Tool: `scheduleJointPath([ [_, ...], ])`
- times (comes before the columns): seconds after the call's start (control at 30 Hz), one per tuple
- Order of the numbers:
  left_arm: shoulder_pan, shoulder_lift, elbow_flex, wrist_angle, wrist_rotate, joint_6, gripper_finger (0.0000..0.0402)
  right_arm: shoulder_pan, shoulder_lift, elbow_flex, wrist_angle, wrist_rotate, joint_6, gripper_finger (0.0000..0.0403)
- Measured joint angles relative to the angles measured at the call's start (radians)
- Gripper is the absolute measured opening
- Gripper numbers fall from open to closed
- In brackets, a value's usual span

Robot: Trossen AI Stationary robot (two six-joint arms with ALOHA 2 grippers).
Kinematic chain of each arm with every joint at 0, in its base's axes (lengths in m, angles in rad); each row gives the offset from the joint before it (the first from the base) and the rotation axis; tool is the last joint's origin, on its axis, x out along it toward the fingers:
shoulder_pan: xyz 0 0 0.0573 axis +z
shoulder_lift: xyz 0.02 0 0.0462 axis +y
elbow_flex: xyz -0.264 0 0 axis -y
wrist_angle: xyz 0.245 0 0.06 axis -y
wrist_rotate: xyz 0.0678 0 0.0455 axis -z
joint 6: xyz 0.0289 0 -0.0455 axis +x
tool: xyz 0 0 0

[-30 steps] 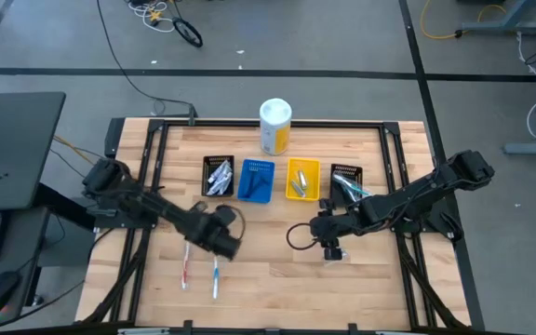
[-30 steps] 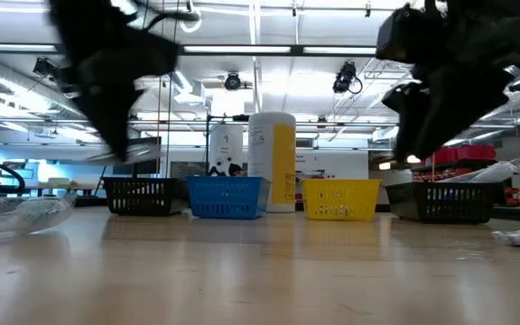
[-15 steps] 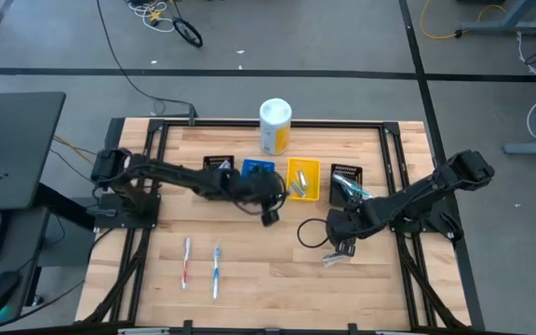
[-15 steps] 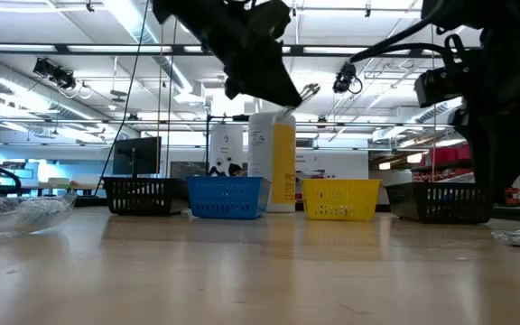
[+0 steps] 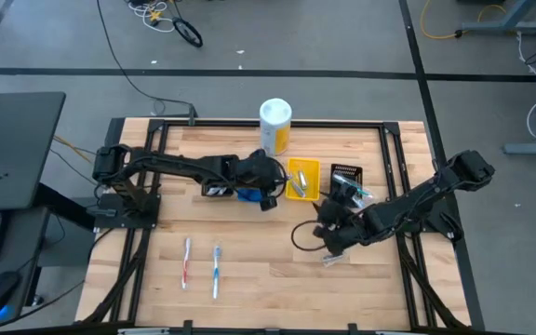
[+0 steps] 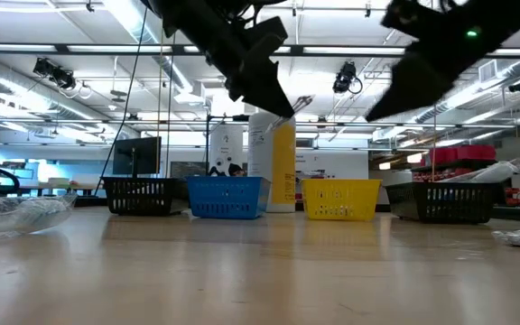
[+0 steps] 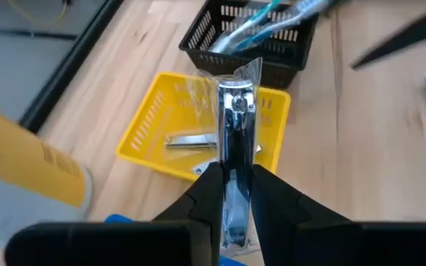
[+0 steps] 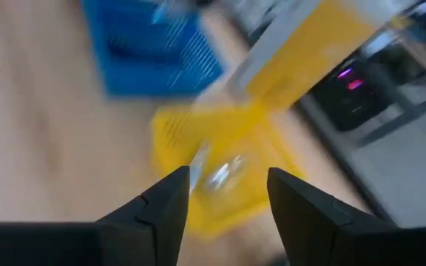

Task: Pick & Place Travel size toiletries
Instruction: Put the nail cutter into the yellow bin

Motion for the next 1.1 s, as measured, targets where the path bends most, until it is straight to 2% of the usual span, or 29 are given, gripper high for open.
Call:
scheduleJointPath([
  [0.07, -0.012, 0.0, 0.0, 0.0, -0.002, 0.06, 0.0062, -0.037, -0.001, 0.0, 0.065, -0.003, -0.06, 0.0193],
  [0.23, -0.041, 0.0, 0.0, -0.006, -0.003, 0.188, 0.0061, -0.139, -0.001, 0.0, 0.171, -0.239, -0.241, 0.0193],
  [0.53, -0.09, 0.0, 0.0, -0.037, -0.041, 0.305, 0.0062, -0.241, -0.001, 0.0, 0.405, -0.455, -0.521, 0.0193],
  [0.77, -0.095, 0.0, 0.0, -0.12, -0.107, 0.273, 0.0062, -0.244, 0.0, 0.0, 0.542, -0.488, -0.672, 0.0193],
  [0.93, -0.095, 0.001, 0.0, -0.106, -0.108, 0.267, 0.006, -0.244, 0.0, 0.0, 0.566, -0.494, -0.739, 0.0192],
  [1.1, -0.096, 0.001, 0.0, -0.096, -0.078, 0.283, 0.0061, -0.255, 0.0, 0.0, 0.593, -0.549, -0.752, 0.0187],
])
